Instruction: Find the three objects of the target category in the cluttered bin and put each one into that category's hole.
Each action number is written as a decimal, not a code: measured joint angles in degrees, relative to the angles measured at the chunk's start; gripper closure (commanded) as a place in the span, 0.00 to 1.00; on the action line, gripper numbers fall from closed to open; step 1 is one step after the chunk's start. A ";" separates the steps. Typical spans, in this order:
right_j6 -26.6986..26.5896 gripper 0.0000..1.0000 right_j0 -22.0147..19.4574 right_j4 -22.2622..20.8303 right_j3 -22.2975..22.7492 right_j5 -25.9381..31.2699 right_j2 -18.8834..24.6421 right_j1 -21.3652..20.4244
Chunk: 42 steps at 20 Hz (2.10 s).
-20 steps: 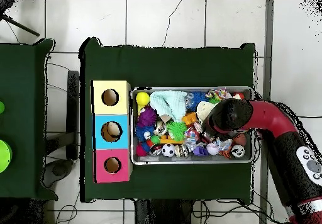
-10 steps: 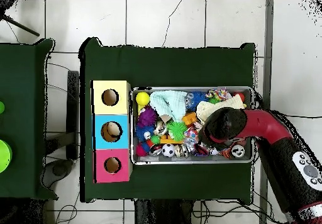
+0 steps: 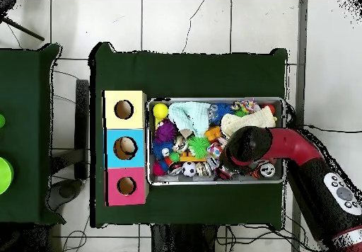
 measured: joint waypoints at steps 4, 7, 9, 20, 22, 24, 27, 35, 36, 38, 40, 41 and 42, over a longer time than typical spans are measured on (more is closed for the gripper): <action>0.00 0.00 -0.01 0.01 -0.01 0.08 -0.07 1.11; 0.00 0.00 -0.02 0.01 0.00 0.05 -0.10 1.55; 0.00 0.00 0.01 0.00 0.00 0.02 -0.10 1.63; 0.00 0.00 2.39 1.10 -0.43 -0.05 -0.09 0.16; 0.00 0.00 2.80 1.44 -0.55 -0.05 -0.08 -0.16; 0.00 0.00 3.15 1.87 -0.66 -0.05 -0.08 -0.51; 0.00 0.00 3.39 2.56 -0.84 -0.05 -0.09 -0.88; 0.00 0.00 4.65 3.02 -4.91 1.24 -0.09 -2.95; 0.00 0.00 4.93 3.02 -5.81 1.51 -0.09 -3.29; 0.00 0.00 5.19 3.15 -6.84 1.60 -0.08 -3.69; 0.00 0.00 5.27 3.58 -7.74 1.58 -0.09 -4.29; 0.00 0.00 5.24 3.84 -7.86 1.58 -0.15 -4.61; 0.00 0.00 5.21 4.09 -7.97 1.58 -0.22 -4.92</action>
